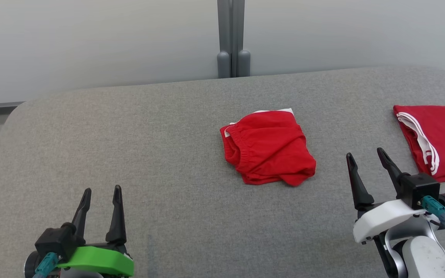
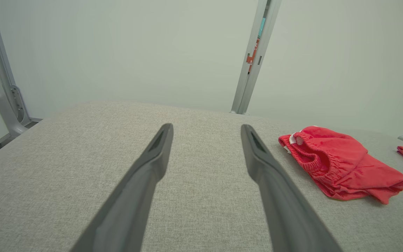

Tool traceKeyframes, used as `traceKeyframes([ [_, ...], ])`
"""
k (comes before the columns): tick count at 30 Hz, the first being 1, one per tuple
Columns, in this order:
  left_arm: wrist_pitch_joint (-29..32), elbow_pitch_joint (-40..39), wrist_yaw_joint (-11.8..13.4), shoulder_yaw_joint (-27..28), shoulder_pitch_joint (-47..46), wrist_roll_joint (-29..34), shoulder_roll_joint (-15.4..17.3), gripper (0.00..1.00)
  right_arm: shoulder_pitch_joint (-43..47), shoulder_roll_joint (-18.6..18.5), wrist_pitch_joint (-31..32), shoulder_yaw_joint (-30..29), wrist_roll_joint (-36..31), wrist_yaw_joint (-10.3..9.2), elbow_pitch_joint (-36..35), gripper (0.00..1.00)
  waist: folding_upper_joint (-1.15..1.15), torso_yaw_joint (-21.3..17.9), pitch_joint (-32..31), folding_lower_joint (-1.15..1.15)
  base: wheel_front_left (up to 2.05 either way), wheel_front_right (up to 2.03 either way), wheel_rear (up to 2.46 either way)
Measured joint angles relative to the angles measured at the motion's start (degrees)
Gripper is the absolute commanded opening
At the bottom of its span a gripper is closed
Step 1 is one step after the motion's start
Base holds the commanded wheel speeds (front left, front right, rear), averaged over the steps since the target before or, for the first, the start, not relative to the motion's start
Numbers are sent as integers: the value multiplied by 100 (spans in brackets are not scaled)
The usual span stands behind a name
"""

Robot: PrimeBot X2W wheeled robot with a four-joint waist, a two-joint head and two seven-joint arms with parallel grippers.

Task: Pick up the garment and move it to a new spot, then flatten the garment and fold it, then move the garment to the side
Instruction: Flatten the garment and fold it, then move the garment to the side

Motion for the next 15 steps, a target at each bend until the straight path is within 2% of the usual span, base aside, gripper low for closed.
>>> traceKeyframes([
  [10,1,-24,0,-5,-2,0,1,100,3,76,90,-148,7,0,48,100,0,50,26,0,0,0,0],
  [15,1,-140,0,-15,-28,0,-2,100,-340,137,600,-185,104,0,214,100,0,91,142,0,0,0,0],
])
